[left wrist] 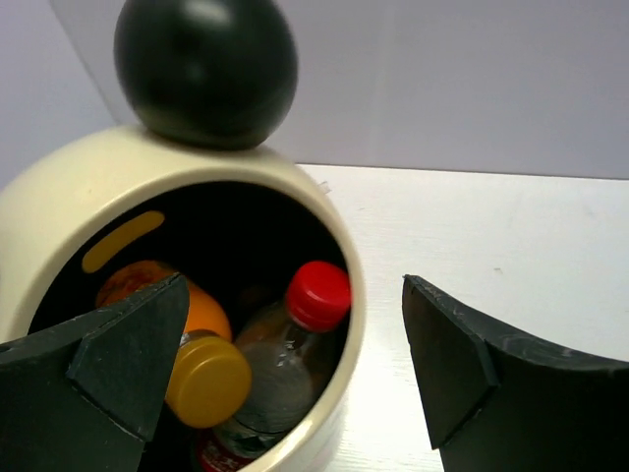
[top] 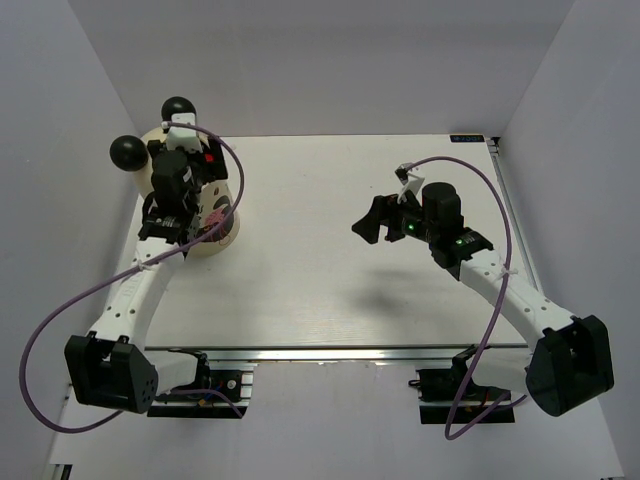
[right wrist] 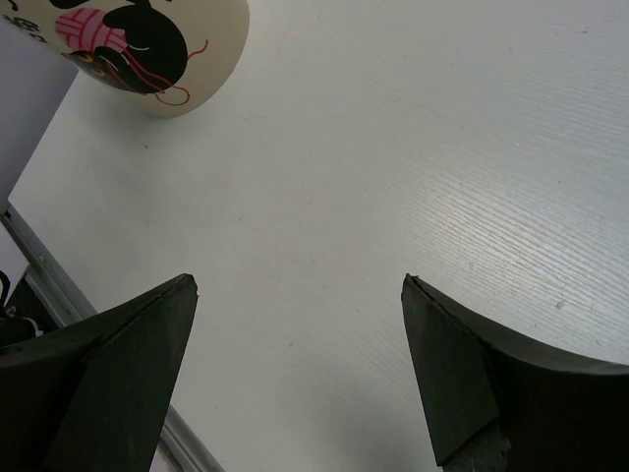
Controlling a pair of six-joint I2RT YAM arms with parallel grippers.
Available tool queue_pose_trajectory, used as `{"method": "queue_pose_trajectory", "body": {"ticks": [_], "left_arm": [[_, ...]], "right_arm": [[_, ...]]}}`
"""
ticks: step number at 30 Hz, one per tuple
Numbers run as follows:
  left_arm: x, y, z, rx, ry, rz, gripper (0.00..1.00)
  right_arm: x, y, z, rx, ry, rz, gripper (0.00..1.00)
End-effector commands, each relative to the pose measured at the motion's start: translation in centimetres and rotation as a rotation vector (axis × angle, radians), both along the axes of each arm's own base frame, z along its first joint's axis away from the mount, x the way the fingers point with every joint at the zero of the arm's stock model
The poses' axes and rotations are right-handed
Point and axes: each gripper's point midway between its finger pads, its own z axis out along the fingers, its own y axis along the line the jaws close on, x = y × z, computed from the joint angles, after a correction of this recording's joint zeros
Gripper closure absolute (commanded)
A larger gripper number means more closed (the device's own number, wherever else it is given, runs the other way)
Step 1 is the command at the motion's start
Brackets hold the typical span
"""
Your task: Put the plastic bottles in the bin
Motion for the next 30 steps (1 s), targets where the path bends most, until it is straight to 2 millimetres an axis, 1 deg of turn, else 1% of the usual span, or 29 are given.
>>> {"method": "queue_pose_trajectory", "body": {"ticks": [1, 2, 3, 4, 5, 6, 7, 8, 9, 10, 12, 13, 15, 16, 17, 18, 19, 21, 23, 25, 27, 28, 29, 30], "left_arm": [[-1.1, -1.8, 5.4, -0.08, -0.094, -0.098, 0.02], [-1.2, -2.8, 6.1, -0.125, -0.072, -0.143, 0.02], [-1.2, -3.6, 6.5, -0.153, -0.049, -0.178, 0.02], [-1.6, -4.5, 7.8, -0.224, -0.019, -0.21, 0.02], [-1.6, -5.4, 8.0, -0.27, 0.009, -0.24, 0.02], [-1.4, -7.7, 7.0, -0.314, 0.072, -0.351, 0.02], [-1.4, -9.0, 7.0, -0.405, 0.093, -0.395, 0.02], [-1.4, -10.2, 6.0, -0.462, 0.124, -0.436, 0.02], [-1.4, -12.1, 4.6, -0.512, 0.175, -0.518, 0.02], [-1.5, -13.8, 4.1, -0.566, 0.2, -0.562, 0.02], [-1.6, -15.7, 2.4, -0.565, 0.266, -0.58, 0.02], [-1.8, -17.1, 0.8, -0.516, 0.307, -0.543, 0.02], [-2.3, -18.6, 0.9, -0.462, 0.301, -0.531, 0.02], [-3.2, -20.3, 1.1, -0.449, 0.301, -0.587, 0.02], [-3.6, -20.9, 1.2, -0.459, 0.299, -0.616, 0.02], [-4.1, -21.3, 0.3, -0.475, 0.314, -0.639, 0.02], [-4.4, -21.8, 1.0, -0.512, 0.287, -0.671, 0.02], [-4.6, -22.0, 0.0, -0.527, 0.308, -0.675, 0.02], [-4.4, -21.7, -1.1, -0.495, 0.338, -0.655, 0.02], [-4.1, -20.9, -1.5, -0.462, 0.354, -0.608, 0.02], [-3.9, -20.6, -1.5, -0.443, 0.35, -0.592, 0.02], [-3.9, -20.5, -1.3, -0.443, 0.345, -0.59, 0.02], [-3.8, -20.4, -1.1, -0.443, 0.335, -0.585, 0.02], [-3.7, -20.3, -1.1, -0.443, 0.334, -0.577, 0.02]], "right_arm": [[0.2, 0.2, 1.0, 0.024, -0.02, 0.005, 0.11], [0.5, 0.1, 1.6, 0.025, -0.031, -0.013, 0.11], [0.7, -0.1, 2.0, 0.026, -0.038, -0.027, 0.11], [0.8, -0.3, 2.4, 0.027, -0.043, -0.041, 0.11], [1.3, -0.7, 2.8, 0.02, -0.055, -0.079, 0.11], [1.7, -1.0, 3.6, 0.025, -0.071, -0.109, 0.11], [1.8, -1.5, 3.4, 0.018, -0.045, -0.144, 0.11], [2.3, -2.3, 3.4, 0.0, -0.035, -0.197, 0.11], [2.5, -2.4, 4.2, 0.006, -0.045, -0.214, 0.11], [2.6, -2.6, 4.4, 0.003, -0.049, -0.227, 0.11], [2.9, -3.3, 5.2, 0.004, -0.071, -0.271, 0.11], [2.9, -3.7, 5.1, -0.001, -0.074, -0.29, 0.11], [3.0, -4.4, 5.7, -0.009, -0.116, -0.321, 0.11], [3.0, -4.7, 5.2, -0.021, -0.119, -0.328, 0.11], [3.1, -5.3, 5.4, -0.033, -0.137, -0.357, 0.11], [3.2, -5.6, 5.2, -0.044, -0.143, -0.364, 0.11], [3.1, -5.7, 5.0, -0.05, -0.144, -0.369, 0.11], [3.2, -6.1, 4.5, -0.068, -0.136, -0.387, 0.11], [3.3, -6.4, 4.0, -0.086, -0.124, -0.399, 0.11], [3.3, -6.5, 3.6, -0.098, -0.116, -0.402, 0.11], [3.3, -6.5, 3.5, -0.098, -0.116, -0.402, 0.11], [3.3, -6.5, 3.7, -0.089, -0.123, -0.404, 0.11], [3.5, -6.3, 4.5, -0.065, -0.15, -0.402, 0.11], [3.4, -6.3, 4.5, -0.053, -0.154, -0.405, 0.11]]}}
